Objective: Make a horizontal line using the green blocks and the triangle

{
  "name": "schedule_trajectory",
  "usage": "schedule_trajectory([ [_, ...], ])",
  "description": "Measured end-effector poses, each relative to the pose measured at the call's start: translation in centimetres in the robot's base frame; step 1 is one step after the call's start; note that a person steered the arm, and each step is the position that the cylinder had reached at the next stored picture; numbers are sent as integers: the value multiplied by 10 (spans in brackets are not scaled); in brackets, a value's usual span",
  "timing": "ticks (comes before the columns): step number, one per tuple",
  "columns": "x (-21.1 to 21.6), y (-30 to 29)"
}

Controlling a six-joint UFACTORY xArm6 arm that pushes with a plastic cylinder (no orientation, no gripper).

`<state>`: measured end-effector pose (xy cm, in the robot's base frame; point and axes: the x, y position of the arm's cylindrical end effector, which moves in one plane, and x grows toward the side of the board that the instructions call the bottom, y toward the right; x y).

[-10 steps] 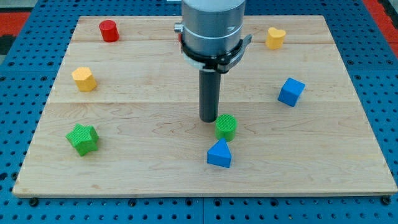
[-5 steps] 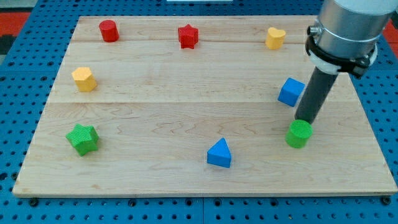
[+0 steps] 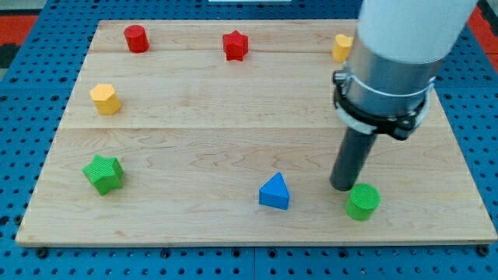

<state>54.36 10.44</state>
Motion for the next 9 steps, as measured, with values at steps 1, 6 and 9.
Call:
schedule_trajectory([
  [1, 15, -16],
  [6, 19, -82],
  [9, -34, -3],
])
